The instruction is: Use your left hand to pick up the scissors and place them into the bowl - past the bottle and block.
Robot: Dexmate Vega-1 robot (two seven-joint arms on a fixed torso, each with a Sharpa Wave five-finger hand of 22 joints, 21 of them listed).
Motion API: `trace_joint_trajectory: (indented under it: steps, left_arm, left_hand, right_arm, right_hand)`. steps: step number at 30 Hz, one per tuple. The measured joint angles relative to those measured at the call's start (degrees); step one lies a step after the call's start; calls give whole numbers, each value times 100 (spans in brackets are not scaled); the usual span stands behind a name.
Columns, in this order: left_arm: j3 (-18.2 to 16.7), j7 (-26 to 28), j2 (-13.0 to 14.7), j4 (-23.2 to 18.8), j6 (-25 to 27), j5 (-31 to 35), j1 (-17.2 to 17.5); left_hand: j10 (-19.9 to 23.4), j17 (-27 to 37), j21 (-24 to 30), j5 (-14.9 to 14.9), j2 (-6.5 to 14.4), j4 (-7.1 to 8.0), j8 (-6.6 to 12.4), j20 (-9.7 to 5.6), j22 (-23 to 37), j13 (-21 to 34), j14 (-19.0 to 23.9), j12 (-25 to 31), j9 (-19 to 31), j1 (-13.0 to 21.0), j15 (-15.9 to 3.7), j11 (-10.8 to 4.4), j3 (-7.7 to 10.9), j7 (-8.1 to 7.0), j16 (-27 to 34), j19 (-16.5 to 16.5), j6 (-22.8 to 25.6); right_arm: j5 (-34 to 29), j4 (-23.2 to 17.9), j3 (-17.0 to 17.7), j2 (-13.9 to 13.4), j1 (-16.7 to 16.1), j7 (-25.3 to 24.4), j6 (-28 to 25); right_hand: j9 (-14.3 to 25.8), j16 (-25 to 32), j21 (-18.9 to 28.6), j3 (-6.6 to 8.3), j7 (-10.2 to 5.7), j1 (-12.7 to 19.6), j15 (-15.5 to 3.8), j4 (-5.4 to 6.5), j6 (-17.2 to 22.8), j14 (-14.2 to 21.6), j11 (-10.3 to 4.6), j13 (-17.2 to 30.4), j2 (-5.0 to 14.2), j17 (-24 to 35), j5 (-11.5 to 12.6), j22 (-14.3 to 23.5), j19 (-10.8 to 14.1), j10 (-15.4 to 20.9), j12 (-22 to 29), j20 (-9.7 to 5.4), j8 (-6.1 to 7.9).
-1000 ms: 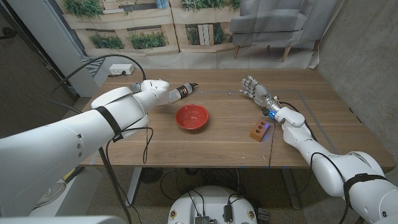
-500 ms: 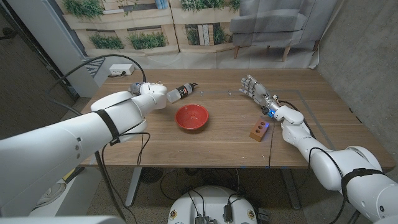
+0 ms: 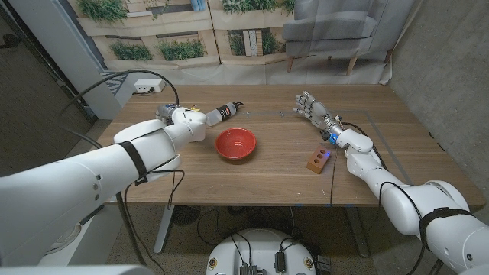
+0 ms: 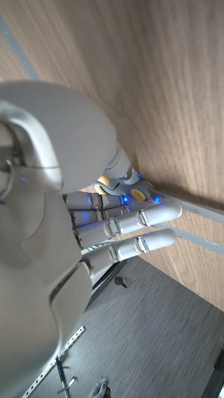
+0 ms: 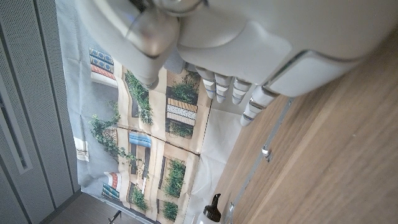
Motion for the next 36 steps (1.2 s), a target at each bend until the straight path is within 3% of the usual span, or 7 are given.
trace_joint_trajectory:
  steps: [8, 12, 14, 19, 24, 25, 36]
  left_arm:
    - [-257, -308, 558, -1030, 558, 564, 390]
    - [-303, -403, 627, -1230, 681, 774, 441]
    - [-483, -428, 821, -1887, 733, 874, 623]
    - [-678, -485, 986, -2422, 816, 1098, 790]
    - [-678, -581, 986, -2422, 900, 1334, 790]
    - [-868, -608, 1134, -2873, 917, 1388, 941]
    - [-1222, -829, 1372, -3559, 1033, 1819, 1179]
  left_hand:
    - [101, 66, 126, 0, 4, 31, 0, -36, -14, 181, 135, 48, 0, 57, -71, -38, 63, 0, -44, -37, 0]
    - [349, 105, 169, 4, -21, 1, 0, -47, -16, 209, 349, 70, 168, 97, -251, -265, 92, -66, -66, -47, 66]
    - [379, 119, 195, 4, -22, 26, 0, -47, -16, 247, 390, 69, 168, 95, -292, -295, 100, -105, -66, -47, 104]
    - [545, 172, 256, 1, -39, 49, 0, -47, -29, 296, 466, 68, 168, 76, -369, -460, 107, -245, -110, -47, 244]
    - [781, 201, 300, -19, -90, 57, 1, -46, -43, 336, 495, 68, 169, 7, -400, -637, 97, -499, -110, -47, 501]
    - [819, 219, 308, -23, -98, 55, 1, -49, -43, 337, 496, 67, 169, -1, -400, -674, 99, -538, -110, -49, 579]
    - [892, 326, 446, -17, -91, 39, 1, -77, -82, 373, 496, 30, 169, -8, -400, -706, 165, -573, -193, -78, 636]
  right_arm:
    - [2, -326, -22, -68, -172, -64, -92]
    - [6, -434, -41, -95, -225, -80, -118]
    - [14, -484, -51, -107, -247, -101, -143]
    - [30, -579, -73, -128, -290, -139, -186]
    - [42, -673, -99, -149, -329, -156, -214]
    - [42, -679, -101, -150, -331, -156, -214]
    - [58, -876, -146, -193, -397, -202, -277]
  right_hand:
    - [0, 0, 0, 0, 0, -15, 0, 0, 0, 0, 0, 0, -15, 0, 0, 0, 0, 0, 0, 0, 0]
    - [0, 0, 0, 0, 0, -15, 0, 0, 0, 0, 0, 0, -15, 0, 0, 0, 0, 0, 0, 0, 0]
    - [0, 0, 0, 0, 0, -15, 0, 0, 0, 0, 0, 0, -15, 0, 0, 0, 0, 0, 0, 0, 0]
    - [0, 0, 0, 0, 0, -15, 0, 0, 0, 0, 0, 0, -15, 0, 0, 0, 0, 0, 0, 0, 0]
    - [0, 0, 0, -24, 0, -15, 0, -24, 0, 0, 0, 0, -15, 0, 28, 0, 0, -1, 0, 0, 0]
    - [0, 0, 0, -24, 0, -15, 0, -24, 0, 0, 0, 0, -15, 0, 28, 0, 0, 0, 0, 0, 0]
    - [0, 0, 0, -24, 0, -14, 0, -24, 0, 0, 0, 0, -15, 0, 27, 0, 0, -1, 0, 0, 0]
